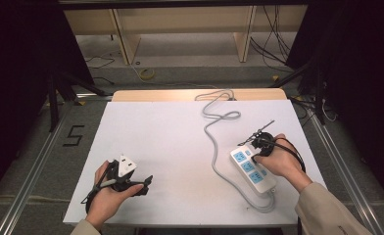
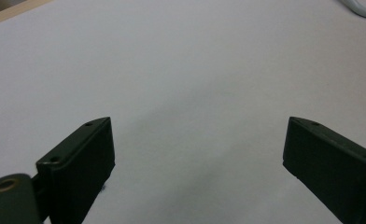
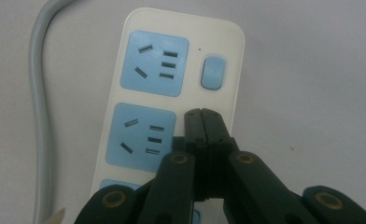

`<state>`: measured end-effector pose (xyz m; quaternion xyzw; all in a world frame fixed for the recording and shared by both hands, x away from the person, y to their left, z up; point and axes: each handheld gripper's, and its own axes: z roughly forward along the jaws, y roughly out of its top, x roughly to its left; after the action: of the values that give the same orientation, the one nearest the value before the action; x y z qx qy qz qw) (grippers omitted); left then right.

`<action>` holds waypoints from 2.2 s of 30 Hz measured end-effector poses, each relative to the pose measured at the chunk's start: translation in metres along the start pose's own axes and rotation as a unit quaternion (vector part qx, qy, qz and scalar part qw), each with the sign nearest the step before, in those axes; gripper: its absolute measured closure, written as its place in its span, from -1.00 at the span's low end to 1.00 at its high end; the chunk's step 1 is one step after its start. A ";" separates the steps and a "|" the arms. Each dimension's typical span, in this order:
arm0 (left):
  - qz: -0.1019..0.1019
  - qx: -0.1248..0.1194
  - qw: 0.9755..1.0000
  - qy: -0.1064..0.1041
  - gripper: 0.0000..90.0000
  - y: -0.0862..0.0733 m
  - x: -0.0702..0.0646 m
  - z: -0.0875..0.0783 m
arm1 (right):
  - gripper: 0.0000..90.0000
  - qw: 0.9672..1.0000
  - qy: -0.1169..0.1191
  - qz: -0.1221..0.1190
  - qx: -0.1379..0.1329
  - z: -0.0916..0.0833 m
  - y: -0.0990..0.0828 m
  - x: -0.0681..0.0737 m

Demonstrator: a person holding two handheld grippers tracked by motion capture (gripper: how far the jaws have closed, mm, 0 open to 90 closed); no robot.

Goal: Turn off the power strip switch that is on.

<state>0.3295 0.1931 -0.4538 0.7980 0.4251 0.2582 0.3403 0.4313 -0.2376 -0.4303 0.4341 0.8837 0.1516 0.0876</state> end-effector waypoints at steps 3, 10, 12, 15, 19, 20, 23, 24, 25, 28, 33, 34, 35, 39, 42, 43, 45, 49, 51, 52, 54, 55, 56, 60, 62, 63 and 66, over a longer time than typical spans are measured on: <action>0.002 0.000 1.000 0.000 -0.81 0.000 0.000 0.000 | 1.00 1.000 -0.002 -0.003 -0.002 0.000 0.000 0.000; -0.001 0.000 1.000 0.002 -0.80 0.000 0.000 0.000 | 1.00 1.000 0.001 0.002 -0.001 0.000 0.000 0.000; 0.001 0.000 1.000 0.002 -0.80 0.001 0.000 0.000 | 1.00 1.000 0.003 0.005 0.000 0.000 0.000 0.000; 0.000 0.000 1.000 0.002 -0.80 0.000 0.000 0.000 | 1.00 1.000 0.001 0.000 -0.002 0.000 0.000 0.000; 0.000 -0.001 1.000 0.001 -0.80 0.000 0.000 0.000 | 1.00 1.000 -0.001 -0.003 -0.004 0.000 -0.001 0.000; 0.000 0.000 1.000 0.001 -0.80 0.000 0.000 0.000 | 1.00 1.000 -0.001 -0.003 -0.004 0.000 -0.001 0.000; -0.001 0.000 1.000 0.002 -0.80 0.000 0.000 0.000 | 1.00 1.000 0.000 -0.002 -0.004 0.000 -0.001 0.000; -0.001 0.000 1.000 0.002 -0.80 0.000 0.000 0.000 | 1.00 1.000 -0.001 -0.003 -0.004 0.000 -0.001 0.000; -0.001 0.000 1.000 0.001 -0.80 0.000 0.000 0.000 | 1.00 1.000 0.000 -0.003 -0.004 0.000 -0.001 0.000; 0.001 -0.001 1.000 0.001 -0.80 0.001 0.000 0.000 | 1.00 1.000 0.000 -0.002 -0.009 -0.002 0.000 0.000; -0.003 -0.003 1.000 0.002 -0.80 0.001 0.000 0.000 | 1.00 1.000 -0.001 -0.002 -0.010 -0.003 -0.001 0.000; -0.003 -0.003 1.000 0.002 -0.80 0.001 0.000 0.000 | 1.00 1.000 -0.001 -0.001 -0.010 -0.003 -0.001 0.000; -0.004 -0.003 1.000 0.002 -0.80 0.001 0.000 0.000 | 1.00 1.000 -0.001 -0.001 -0.010 -0.003 -0.001 0.000; -0.004 -0.003 1.000 0.003 -0.80 0.001 0.000 0.000 | 1.00 1.000 0.000 -0.002 -0.009 -0.003 -0.001 0.000; -0.003 -0.003 1.000 0.003 -0.80 0.001 0.000 0.000 | 1.00 1.000 0.001 0.001 -0.008 -0.003 -0.001 0.000; -0.003 -0.002 1.000 0.003 -0.80 0.001 0.000 0.000 | 1.00 1.000 -0.001 -0.004 -0.010 -0.003 -0.001 -0.001; -0.004 -0.003 1.000 0.004 -0.80 0.001 0.000 0.000 | 1.00 1.000 0.003 0.002 -0.009 -0.004 -0.001 0.000; -0.004 -0.003 1.000 0.004 -0.80 0.001 0.000 0.000 | 1.00 1.000 0.001 0.002 -0.013 -0.004 -0.002 -0.001; -0.004 -0.003 1.000 0.004 -0.80 0.001 0.000 0.000 | 1.00 1.000 -0.001 0.004 -0.014 -0.004 -0.002 -0.002; -0.004 -0.003 1.000 0.004 -0.80 0.001 0.000 0.000 | 1.00 1.000 0.001 0.005 -0.016 -0.005 -0.003 -0.002; -0.004 -0.003 1.000 0.004 -0.80 0.001 0.000 0.000 | 1.00 1.000 0.001 0.005 -0.022 -0.007 -0.003 -0.003; -0.004 -0.003 1.000 0.004 -0.80 0.001 0.000 0.000 | 1.00 1.000 0.003 0.007 -0.024 -0.008 -0.003 -0.003; -0.003 -0.002 1.000 0.004 -0.80 0.001 0.000 0.000 | 1.00 1.000 0.003 0.008 -0.027 -0.008 -0.004 -0.002; -0.004 -0.003 1.000 0.005 -0.80 0.001 0.000 0.000 | 1.00 1.000 0.005 0.005 -0.029 -0.009 -0.004 -0.002; -0.005 -0.004 1.000 0.005 -0.80 0.001 0.000 0.000 | 1.00 0.999 0.005 0.005 -0.032 -0.010 -0.004 -0.001; -0.004 -0.003 1.000 0.005 -0.80 0.001 0.000 0.000 | 1.00 0.999 0.005 0.005 -0.033 -0.010 -0.004 -0.001; -0.005 -0.004 1.000 0.005 -0.80 0.001 -0.001 0.000 | 1.00 0.999 0.007 0.005 -0.038 -0.011 -0.005 -0.001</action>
<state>0.3293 0.1925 -0.4531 0.7931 0.4297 0.2625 0.3428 0.4247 -0.2432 -0.4212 0.4334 0.8760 0.1882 0.0970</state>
